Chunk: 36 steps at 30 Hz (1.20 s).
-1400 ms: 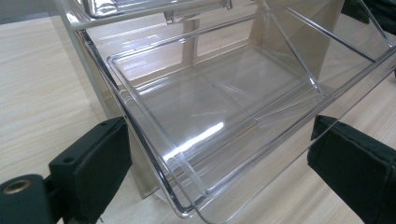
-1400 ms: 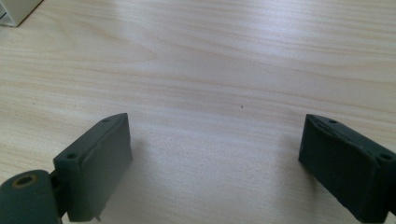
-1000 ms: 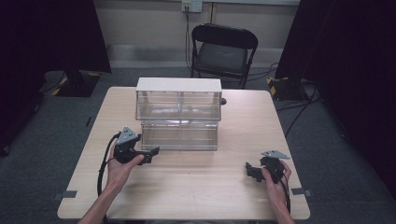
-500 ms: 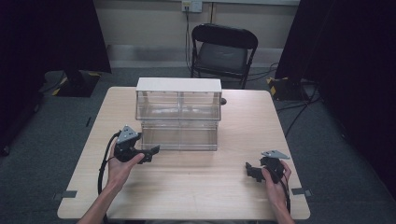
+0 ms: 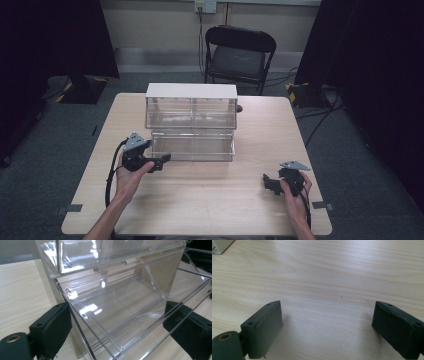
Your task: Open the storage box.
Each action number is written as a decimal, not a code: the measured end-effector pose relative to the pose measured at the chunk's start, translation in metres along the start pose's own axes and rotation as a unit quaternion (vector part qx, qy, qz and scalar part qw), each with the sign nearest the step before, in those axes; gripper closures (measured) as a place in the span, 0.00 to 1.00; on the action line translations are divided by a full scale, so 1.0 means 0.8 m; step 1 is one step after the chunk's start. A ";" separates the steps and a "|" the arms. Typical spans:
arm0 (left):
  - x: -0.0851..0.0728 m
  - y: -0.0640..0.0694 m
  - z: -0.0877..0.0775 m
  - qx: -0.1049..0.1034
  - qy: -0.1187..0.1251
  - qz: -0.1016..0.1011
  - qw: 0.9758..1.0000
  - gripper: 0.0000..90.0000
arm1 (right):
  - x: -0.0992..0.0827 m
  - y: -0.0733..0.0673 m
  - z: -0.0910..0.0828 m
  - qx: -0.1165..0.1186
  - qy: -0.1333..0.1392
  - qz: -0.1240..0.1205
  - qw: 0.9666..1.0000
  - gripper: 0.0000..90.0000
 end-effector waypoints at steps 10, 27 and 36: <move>0.007 -0.002 -0.004 -0.002 0.006 0.001 1.000 0.12 | 0.000 0.000 0.000 -0.001 0.000 0.001 1.000 0.10; 0.011 -0.005 -0.001 0.009 -0.005 0.008 1.000 0.14 | 0.000 0.000 0.000 -0.001 0.000 0.001 1.000 0.10; 0.012 -0.007 -0.001 0.008 -0.001 0.002 1.000 0.14 | 0.000 0.000 0.000 -0.001 0.000 0.001 1.000 0.10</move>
Point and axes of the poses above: each handheld gripper's, and its own axes: z roughly forward along the jaws, x roughly out of its top, y roughly to its right, the point moved 9 cm from there along z, roughly forward along the jaws, and after that the axes turned 11 degrees about -y, right-handed, at the moved point
